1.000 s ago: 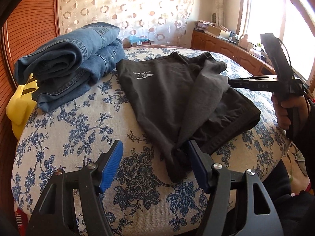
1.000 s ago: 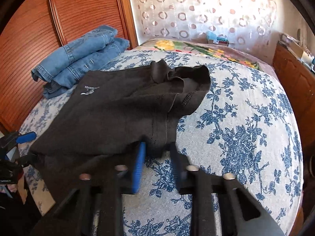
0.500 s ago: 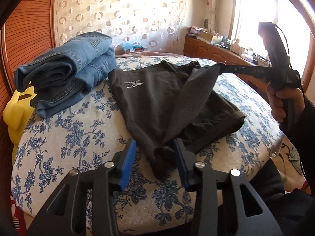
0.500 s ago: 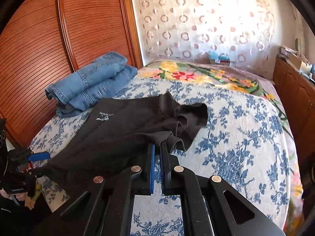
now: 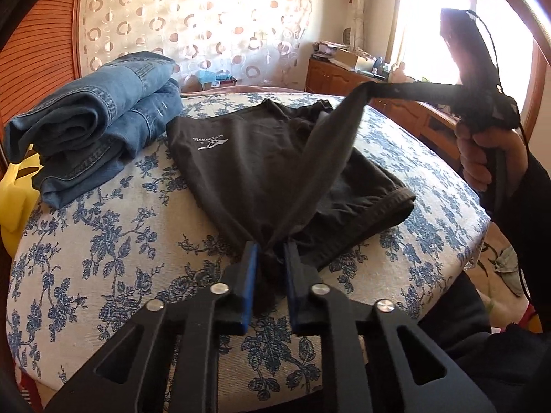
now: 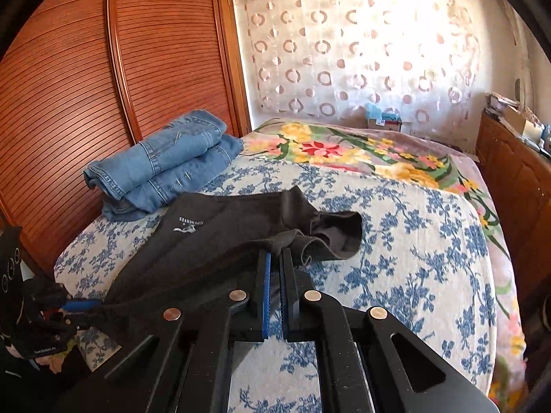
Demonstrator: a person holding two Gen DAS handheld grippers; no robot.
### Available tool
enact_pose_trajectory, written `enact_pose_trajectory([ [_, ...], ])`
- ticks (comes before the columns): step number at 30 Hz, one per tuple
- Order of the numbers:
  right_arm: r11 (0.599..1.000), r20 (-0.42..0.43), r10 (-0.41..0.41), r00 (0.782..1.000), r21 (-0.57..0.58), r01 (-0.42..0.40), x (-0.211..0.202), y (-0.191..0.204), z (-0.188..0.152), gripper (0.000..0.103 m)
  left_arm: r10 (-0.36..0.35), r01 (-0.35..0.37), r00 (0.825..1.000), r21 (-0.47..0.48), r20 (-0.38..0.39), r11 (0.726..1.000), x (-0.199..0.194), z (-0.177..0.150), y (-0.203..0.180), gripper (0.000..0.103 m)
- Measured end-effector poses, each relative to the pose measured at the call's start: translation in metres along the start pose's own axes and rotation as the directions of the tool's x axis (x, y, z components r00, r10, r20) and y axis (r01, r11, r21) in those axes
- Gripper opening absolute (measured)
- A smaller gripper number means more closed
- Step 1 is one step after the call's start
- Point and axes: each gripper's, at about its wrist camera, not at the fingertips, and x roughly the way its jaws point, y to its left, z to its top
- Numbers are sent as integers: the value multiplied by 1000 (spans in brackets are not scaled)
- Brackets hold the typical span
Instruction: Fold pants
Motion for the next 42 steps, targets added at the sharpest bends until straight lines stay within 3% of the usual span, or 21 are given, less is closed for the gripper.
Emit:
enact_pose_trajectory([
  [9,1000,27,10,1000,-22,-10,17,8,24,4,-4,4,999,2,54,1000,-19,3,-2,9],
  [16,997,51,50,997,-64,-46,33,25,46,4,5,-4,999,-24,32,1000,-15,-2,6,9],
  [27,986,-1,69,998,-149,-68,97,57,69,4,9,-8,1000,-54,11,999,-9,-11,15,9],
  [42,975,-96,95,991,-193,-113,152,79,83,4,9,-8,1000,-99,6,995,-15,-15,27,12],
])
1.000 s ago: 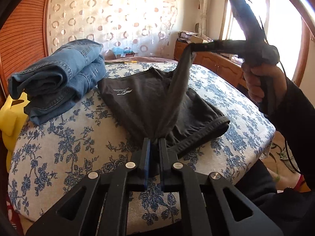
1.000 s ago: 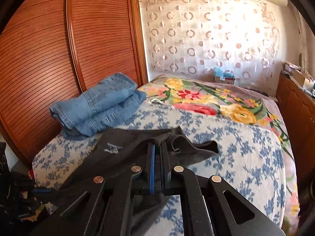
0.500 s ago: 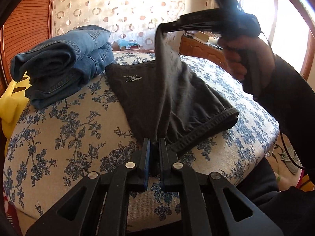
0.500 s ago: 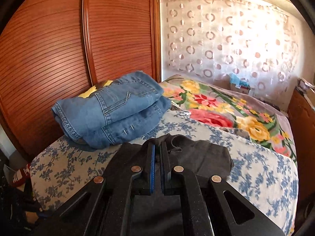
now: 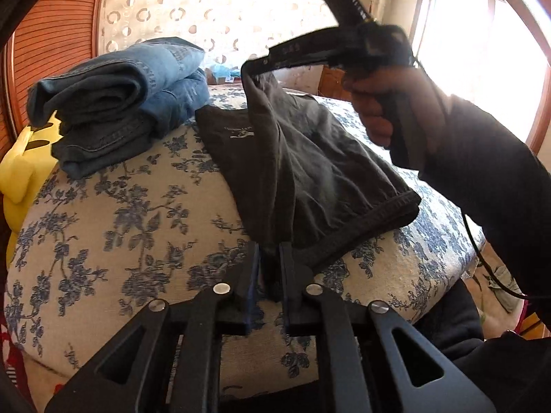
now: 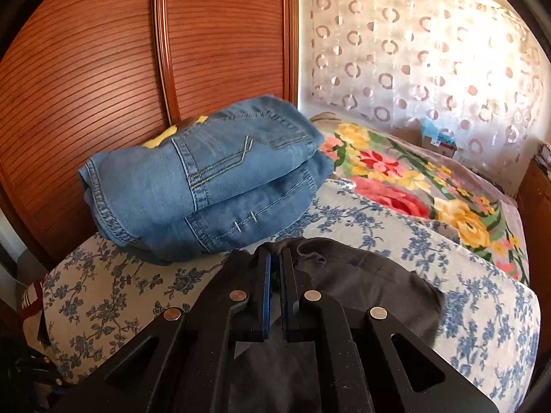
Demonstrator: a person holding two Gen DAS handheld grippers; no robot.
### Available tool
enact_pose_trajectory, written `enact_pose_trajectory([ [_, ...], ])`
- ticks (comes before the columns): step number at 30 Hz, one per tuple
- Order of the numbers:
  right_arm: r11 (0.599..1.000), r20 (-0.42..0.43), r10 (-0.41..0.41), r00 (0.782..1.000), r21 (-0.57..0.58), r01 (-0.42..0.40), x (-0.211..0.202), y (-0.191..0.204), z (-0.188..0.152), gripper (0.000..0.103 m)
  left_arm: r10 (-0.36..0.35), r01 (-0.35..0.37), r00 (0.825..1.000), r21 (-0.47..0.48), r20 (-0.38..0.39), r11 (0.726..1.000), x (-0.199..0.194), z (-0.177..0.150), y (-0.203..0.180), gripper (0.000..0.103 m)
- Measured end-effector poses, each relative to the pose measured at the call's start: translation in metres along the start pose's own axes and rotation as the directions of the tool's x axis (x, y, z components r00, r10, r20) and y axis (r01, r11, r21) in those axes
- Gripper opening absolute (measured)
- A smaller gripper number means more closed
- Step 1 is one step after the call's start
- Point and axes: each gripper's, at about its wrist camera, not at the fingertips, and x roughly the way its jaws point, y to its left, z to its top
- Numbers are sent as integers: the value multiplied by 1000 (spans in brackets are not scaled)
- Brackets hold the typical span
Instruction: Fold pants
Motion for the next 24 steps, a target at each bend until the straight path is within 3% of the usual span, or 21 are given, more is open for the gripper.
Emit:
enact_pose_trajectory([
  [7,1000,-36,23,999,-5,-23,27,6,9,4,47,-47,999,-17,-2,999,-7,-1,13,13],
  [12,999,-60,37,998,-7,-38,38,9,13,5,80,-80,997,-33,-10,996,-5,-2,22,29],
  [15,999,-57,53,997,9,-53,33,6,12,12,82,-82,997,-44,-11,996,-3,0,26,50],
  [18,999,-40,49,998,16,-49,19,1,10,31,71,-71,997,-46,-7,996,-2,1,26,54],
  [24,999,-8,20,1000,36,-19,-23,-9,-10,32,88,-87,996,-35,9,996,1,7,22,54],
])
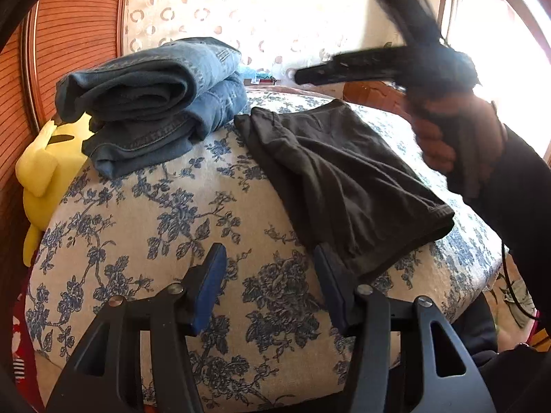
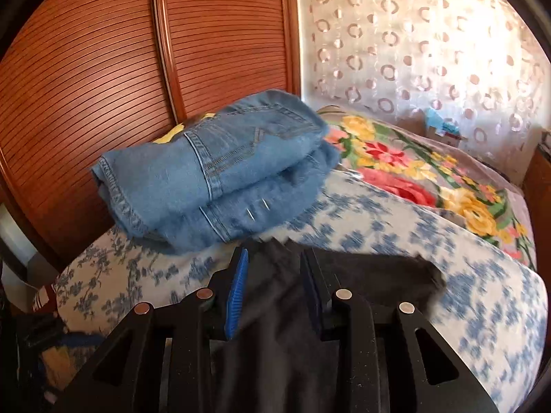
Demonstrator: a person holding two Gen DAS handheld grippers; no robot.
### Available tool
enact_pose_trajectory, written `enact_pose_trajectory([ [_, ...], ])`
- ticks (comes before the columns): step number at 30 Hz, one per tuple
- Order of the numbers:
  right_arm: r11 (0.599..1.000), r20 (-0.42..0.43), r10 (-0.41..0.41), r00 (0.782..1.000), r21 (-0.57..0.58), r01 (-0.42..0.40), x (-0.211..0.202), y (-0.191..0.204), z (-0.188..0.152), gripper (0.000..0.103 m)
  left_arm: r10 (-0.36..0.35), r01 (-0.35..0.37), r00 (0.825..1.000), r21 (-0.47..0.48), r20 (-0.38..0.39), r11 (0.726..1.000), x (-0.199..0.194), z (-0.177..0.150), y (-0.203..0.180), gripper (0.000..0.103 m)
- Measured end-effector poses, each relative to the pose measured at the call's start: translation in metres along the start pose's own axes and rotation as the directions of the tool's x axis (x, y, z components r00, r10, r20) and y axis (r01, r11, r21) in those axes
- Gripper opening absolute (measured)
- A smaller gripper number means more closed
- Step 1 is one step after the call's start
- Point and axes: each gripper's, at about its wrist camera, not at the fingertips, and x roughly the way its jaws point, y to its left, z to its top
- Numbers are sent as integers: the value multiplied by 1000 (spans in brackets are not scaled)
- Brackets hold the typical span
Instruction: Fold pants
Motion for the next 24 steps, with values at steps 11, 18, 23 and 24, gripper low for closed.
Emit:
enact_pose_trajectory([
  [11,992,-33,-82,996,90,85,-66,-7,-84,32,-11,11,1000,20,14,1000,0,8,-14,54],
  [18,980,-89,-156,984,111,165,-71,-25,-115,32,-5,4,1000,14,25,1000,1,10,-12,54],
  [23,973,-82,-147,986,169,159,-53,-51,-99,41,-8,7,1000,4,31,1000,3,19,-5,55],
  [24,972,-82,-141,987,180,154,-47,-55,-94,42,-3,3,1000,8,28,1000,4,21,-4,55],
])
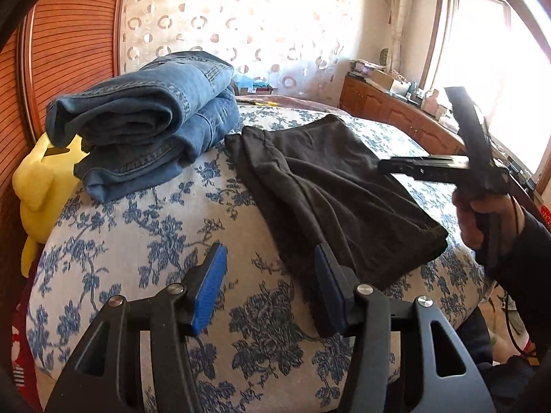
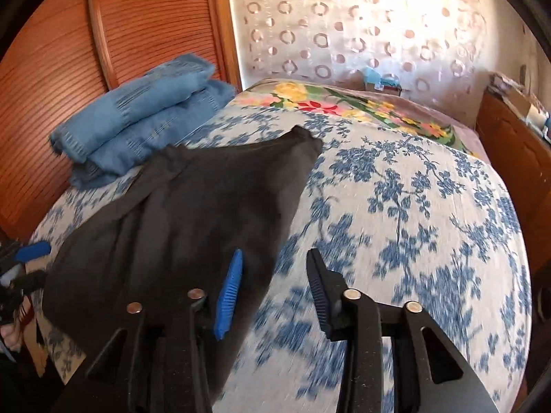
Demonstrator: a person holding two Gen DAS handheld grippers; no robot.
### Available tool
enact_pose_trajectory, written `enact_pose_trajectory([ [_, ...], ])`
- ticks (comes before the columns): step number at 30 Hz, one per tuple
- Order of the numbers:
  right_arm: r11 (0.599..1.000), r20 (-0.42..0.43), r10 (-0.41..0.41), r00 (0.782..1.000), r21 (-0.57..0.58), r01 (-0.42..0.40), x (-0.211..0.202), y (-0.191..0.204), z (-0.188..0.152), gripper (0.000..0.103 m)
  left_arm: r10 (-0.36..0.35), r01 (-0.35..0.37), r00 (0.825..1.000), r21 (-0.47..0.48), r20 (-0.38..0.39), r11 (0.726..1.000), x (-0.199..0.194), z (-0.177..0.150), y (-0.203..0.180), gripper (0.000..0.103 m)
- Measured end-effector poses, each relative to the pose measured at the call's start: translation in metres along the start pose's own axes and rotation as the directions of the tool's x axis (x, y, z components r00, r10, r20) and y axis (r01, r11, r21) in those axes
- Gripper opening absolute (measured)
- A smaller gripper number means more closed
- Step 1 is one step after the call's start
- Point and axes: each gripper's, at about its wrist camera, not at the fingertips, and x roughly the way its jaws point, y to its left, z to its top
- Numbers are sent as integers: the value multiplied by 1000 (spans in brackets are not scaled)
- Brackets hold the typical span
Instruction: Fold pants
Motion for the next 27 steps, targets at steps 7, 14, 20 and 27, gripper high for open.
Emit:
enact_pose_trajectory([
  [7,998,-9,21,1000,52,-20,37,-20,33,42,1,-1,1000,23,17,1000,8,21,2,80],
  [14,991,-44,35,998,133,-29,81,-36,65,42,-12,11,1000,63,19,998,21,40,-8,80],
  [20,989,-51,39,998,147,-31,104,-40,79,42,0,3,1000,78,-31,997,32,37,-15,80],
  [27,994,-56,55,997,97,-49,107,-35,77,14,-35,40,996,57,-82,998,24,9,-18,77],
])
